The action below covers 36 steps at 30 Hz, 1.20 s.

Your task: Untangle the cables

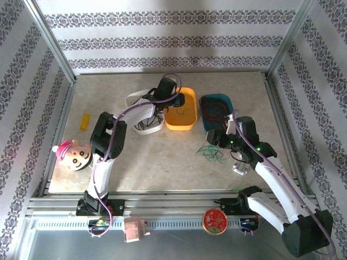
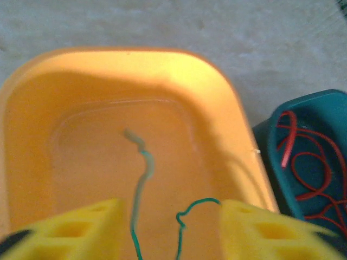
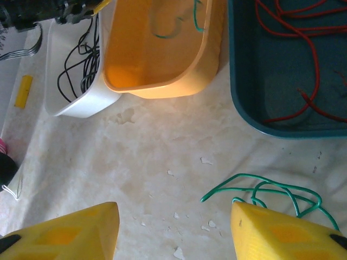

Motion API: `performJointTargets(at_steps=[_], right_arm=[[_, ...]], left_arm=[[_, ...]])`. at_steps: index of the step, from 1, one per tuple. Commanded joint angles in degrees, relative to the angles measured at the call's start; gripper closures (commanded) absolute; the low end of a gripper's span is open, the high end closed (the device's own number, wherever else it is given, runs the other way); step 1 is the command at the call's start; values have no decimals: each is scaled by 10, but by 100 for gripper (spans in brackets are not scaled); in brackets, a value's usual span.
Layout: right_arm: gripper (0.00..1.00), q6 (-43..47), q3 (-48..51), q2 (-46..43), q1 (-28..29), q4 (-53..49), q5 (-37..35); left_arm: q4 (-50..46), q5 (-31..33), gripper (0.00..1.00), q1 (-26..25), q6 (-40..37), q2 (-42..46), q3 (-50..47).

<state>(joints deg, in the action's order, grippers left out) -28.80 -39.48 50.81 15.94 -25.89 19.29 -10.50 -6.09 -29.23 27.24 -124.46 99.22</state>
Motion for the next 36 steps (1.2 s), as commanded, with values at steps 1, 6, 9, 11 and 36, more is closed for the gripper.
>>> performJointTargets(at_steps=[1,6,9,11,36], right_arm=[[44,2,11,-9,-1,-25,-7],[44,8,18,1,-2,-40,-27],[44,-1,18,26,-4,-57,-64],[43,-14,19,42,-11,-62,-86],[45,5,20,177,-44,-112,-68]], left_arm=[[-55,36,21,-1,-21,14,33],[-49,70,10,-31,-88,85,-4],[-61,70,9,-67,-135,129,-48],[-67,58,9,-96,-161,154,-90],[-9,-67,44,-219,-150,50,-188]])
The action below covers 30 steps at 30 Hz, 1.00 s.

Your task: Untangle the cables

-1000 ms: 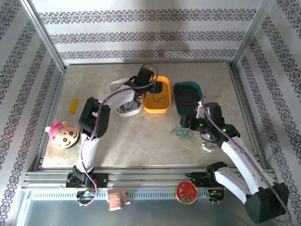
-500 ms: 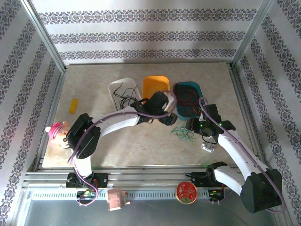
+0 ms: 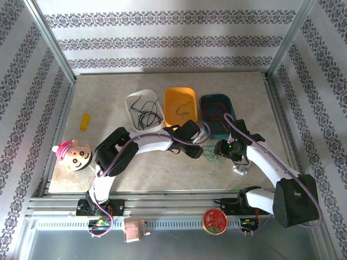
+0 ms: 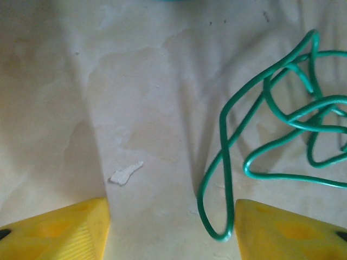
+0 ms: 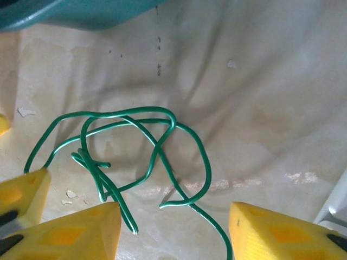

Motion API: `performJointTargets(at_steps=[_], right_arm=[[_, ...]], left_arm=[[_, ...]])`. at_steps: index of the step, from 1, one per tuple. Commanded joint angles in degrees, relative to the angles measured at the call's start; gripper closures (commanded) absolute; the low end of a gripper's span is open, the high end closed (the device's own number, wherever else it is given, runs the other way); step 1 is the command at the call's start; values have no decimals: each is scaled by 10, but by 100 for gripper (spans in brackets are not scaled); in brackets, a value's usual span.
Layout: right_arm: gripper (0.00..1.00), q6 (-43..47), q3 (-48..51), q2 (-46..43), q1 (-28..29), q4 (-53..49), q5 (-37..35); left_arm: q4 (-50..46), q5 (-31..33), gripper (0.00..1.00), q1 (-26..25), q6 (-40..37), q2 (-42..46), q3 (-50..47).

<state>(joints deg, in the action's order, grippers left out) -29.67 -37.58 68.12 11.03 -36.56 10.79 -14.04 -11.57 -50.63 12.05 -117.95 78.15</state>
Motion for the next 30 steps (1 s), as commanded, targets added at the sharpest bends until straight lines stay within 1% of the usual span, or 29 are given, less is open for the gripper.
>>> performJointTargets(at_steps=[1,3,5,6,8,10,13,18,20,24,25,30], right_arm=[[45,14,0,6,8,-4,17],[45,17,-2,9,13,-4,19],[45,20,-5,14,22,-4,20],[45,22,-8,17,28,-4,20],[45,27,-14,24,40,-2,20],[45,31,-22,33,53,0,20],[45,37,-34,61,67,3,18],[55,43,-59,127,76,-3,11],[65,42,-62,144,76,-3,8],[95,40,-61,165,75,-9,-7],[99,39,-58,164,74,-8,-8],[100,31,-34,138,45,-3,-6]], left_arm=[[28,-8,50,-5,5,-21,26],[35,-13,61,-4,7,-29,28],[46,-26,80,-4,14,-29,27],[52,-34,86,-4,17,-28,25],[58,-41,94,-4,24,-26,24],[60,-43,99,-4,28,-21,22],[64,-43,100,-3,35,-9,12],[69,-33,100,-1,45,18,-5],[72,-29,100,1,49,33,-14],[81,-11,100,10,53,76,-36],[79,-3,100,12,53,87,-41],[64,46,100,29,51,165,-75]])
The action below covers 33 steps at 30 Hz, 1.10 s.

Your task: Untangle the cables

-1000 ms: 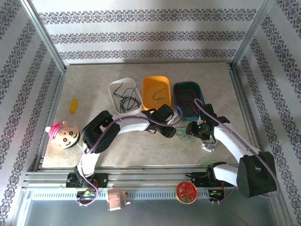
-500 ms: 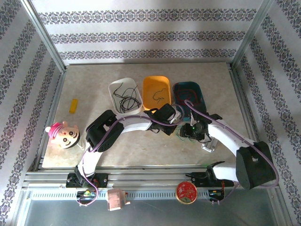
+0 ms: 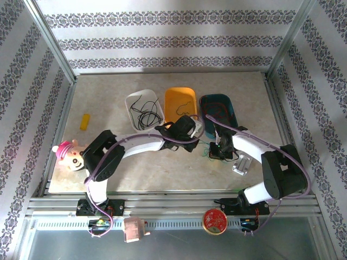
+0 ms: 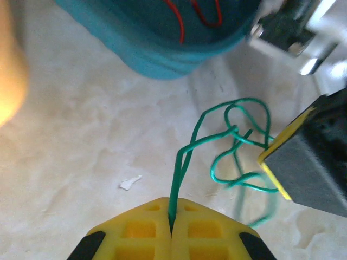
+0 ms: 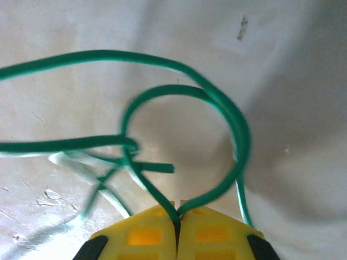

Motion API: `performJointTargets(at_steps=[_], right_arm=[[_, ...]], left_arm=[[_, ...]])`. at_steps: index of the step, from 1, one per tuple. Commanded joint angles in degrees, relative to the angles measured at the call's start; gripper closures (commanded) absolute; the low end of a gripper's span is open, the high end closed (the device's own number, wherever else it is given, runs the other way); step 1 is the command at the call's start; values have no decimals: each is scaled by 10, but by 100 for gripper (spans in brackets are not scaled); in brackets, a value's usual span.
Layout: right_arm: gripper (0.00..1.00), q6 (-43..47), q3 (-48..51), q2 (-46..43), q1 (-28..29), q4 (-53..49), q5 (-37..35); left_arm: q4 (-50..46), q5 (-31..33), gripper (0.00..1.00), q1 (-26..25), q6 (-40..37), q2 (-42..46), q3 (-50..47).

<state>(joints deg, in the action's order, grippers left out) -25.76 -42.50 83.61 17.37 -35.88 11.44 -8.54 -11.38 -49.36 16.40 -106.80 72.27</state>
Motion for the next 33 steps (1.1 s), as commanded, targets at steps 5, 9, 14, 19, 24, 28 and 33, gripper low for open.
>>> performJointTargets(at_steps=[5,9,14,19,24,28,33], right_arm=[[100,-15,32,-33,-43,-5,-7],[100,-16,30,-25,-46,-4,-5],[100,-16,29,-21,-48,-2,0],[100,-15,29,-21,-48,3,13],[100,-13,26,-38,-43,7,29],[100,-13,19,-62,-33,6,34],[100,-18,15,-103,-29,7,41]], left_arm=[[11,68,100,45,7,154,-69],[23,60,100,94,20,241,-111],[29,41,100,156,31,321,-146],[8,46,100,180,33,328,-139],[-1,99,100,190,59,290,-110],[-12,138,100,192,64,215,-56],[-37,208,100,191,99,96,37]])
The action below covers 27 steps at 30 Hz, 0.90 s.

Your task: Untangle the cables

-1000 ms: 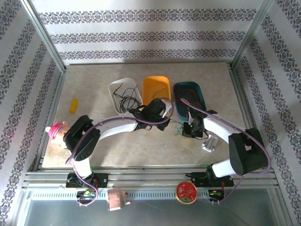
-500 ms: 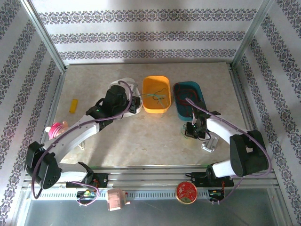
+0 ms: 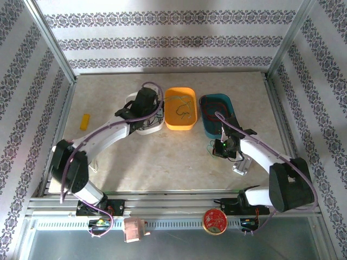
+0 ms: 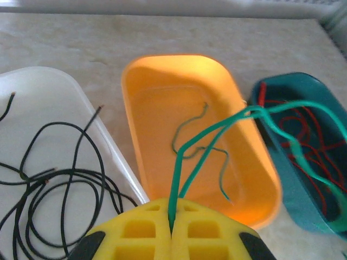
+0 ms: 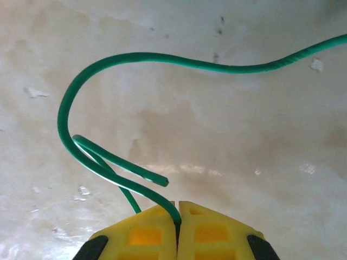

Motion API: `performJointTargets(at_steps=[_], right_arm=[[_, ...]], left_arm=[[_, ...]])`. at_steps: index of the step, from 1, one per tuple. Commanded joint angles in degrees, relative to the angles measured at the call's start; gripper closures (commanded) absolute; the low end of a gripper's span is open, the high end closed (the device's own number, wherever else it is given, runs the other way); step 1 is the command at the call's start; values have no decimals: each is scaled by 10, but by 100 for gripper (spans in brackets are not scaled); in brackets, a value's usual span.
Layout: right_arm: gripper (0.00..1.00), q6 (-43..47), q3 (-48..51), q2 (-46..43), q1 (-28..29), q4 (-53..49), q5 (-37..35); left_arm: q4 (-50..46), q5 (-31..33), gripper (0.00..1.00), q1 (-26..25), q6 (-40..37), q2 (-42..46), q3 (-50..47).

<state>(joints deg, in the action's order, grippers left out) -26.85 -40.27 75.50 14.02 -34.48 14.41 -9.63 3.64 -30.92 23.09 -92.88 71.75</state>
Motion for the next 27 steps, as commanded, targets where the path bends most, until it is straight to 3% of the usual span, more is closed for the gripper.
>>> performJointTargets(at_steps=[1,9,10,13,15,17,24,27], right_arm=[[100,-8,-8,-27,6,-8,11],[100,-8,-2,-42,7,-16,16],[100,-7,0,-43,7,-16,17],[100,-7,0,-49,10,-18,15],[100,-6,0,-53,11,-19,13],[100,-5,1,-56,11,-19,12],[100,3,3,-76,14,-11,24],[100,7,5,-106,23,7,45]], left_arm=[[-28,62,100,7,40,-65,60],[-62,109,98,7,141,-216,200],[-72,110,91,6,154,-228,212],[-80,99,46,-3,177,-242,232],[-73,101,31,-19,169,-234,232],[-68,92,25,-31,162,-219,226],[-36,57,22,-44,164,-126,141],[13,-31,20,-44,138,-86,87]])
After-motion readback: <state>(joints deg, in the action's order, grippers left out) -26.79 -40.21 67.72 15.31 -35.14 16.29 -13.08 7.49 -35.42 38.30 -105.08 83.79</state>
